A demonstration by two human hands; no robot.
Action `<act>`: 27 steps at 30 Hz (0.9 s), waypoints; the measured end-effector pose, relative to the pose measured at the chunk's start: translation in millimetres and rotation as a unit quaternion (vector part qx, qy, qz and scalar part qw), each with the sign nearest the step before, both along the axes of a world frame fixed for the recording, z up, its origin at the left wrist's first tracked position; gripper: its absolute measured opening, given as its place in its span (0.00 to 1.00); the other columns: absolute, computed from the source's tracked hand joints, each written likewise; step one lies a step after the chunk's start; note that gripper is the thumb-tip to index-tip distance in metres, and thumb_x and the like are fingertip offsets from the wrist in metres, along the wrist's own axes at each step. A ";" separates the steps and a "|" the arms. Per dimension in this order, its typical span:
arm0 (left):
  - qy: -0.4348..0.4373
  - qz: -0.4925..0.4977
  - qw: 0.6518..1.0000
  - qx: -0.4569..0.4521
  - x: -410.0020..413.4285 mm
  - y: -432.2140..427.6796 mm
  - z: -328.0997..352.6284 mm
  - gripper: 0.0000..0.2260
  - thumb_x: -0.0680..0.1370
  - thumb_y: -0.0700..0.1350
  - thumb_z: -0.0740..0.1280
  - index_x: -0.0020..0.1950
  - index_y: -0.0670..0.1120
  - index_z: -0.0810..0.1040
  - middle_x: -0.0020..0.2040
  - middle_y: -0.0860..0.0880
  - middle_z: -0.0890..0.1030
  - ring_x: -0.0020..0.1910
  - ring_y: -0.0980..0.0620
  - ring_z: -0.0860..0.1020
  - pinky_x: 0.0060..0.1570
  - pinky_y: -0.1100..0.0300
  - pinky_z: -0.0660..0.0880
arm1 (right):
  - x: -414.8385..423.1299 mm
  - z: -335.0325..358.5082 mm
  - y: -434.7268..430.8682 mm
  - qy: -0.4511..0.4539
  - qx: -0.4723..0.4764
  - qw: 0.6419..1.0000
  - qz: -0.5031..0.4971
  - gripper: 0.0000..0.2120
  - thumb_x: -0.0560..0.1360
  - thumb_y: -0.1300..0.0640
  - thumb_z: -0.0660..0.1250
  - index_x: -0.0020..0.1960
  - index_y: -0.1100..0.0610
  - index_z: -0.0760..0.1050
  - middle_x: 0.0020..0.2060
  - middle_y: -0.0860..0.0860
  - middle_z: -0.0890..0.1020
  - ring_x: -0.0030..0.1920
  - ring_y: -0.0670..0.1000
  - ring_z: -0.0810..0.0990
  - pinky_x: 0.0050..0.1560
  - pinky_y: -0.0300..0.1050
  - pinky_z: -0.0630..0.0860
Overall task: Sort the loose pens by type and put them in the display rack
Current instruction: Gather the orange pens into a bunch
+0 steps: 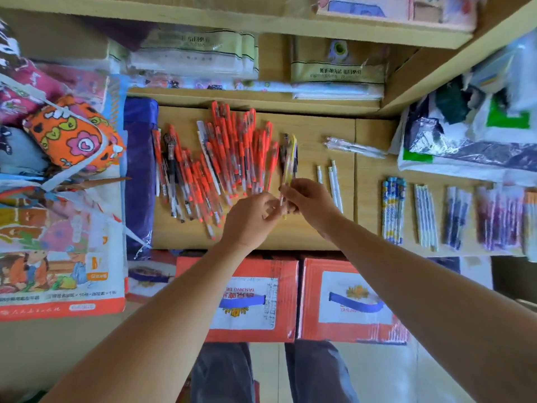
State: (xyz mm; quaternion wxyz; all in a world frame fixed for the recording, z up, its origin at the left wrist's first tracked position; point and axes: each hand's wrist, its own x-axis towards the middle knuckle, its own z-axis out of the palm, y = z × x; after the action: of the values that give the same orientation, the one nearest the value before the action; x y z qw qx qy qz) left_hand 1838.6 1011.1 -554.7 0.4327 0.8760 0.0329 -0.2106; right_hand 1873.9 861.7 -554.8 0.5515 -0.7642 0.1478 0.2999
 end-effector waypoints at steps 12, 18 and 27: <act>-0.089 -0.251 0.914 0.304 25.5 -70.1 -47.8 0.26 0.77 0.49 0.65 0.73 0.51 0.63 0.78 0.47 0.55 0.78 0.43 0.47 0.74 0.40 0.49 | -0.7 -22.2 -105.5 -0.022 -0.145 0.989 0.019 0.05 0.76 0.59 0.68 0.44 0.59 0.76 0.30 0.47 0.78 0.25 0.37 0.75 0.29 0.27 0.67; -0.120 -0.245 0.894 0.356 24.2 -44.1 -58.2 0.29 0.72 0.43 0.72 0.71 0.41 0.67 0.70 0.43 0.68 0.73 0.39 0.61 0.70 0.42 0.63 | 8.2 -33.1 -96.1 -0.023 -0.153 0.987 0.041 0.04 0.75 0.56 0.69 0.43 0.56 0.77 0.31 0.47 0.80 0.32 0.47 0.78 0.39 0.41 0.74; -0.138 -0.228 0.885 0.382 22.6 -12.2 -56.8 0.30 0.69 0.42 0.74 0.69 0.39 0.71 0.70 0.43 0.71 0.72 0.40 0.66 0.68 0.45 0.65 | 15.5 -40.1 -39.6 -0.017 -0.192 0.974 0.122 0.05 0.72 0.56 0.72 0.43 0.58 0.80 0.39 0.55 0.84 0.42 0.55 0.81 0.46 0.47 0.77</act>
State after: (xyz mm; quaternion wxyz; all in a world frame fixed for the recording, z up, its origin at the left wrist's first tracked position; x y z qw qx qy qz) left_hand 1861.2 998.8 -611.5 0.0051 0.9769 -0.1501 -0.1517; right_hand 1889.4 822.2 -594.9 0.3562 -0.8729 0.0990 0.3183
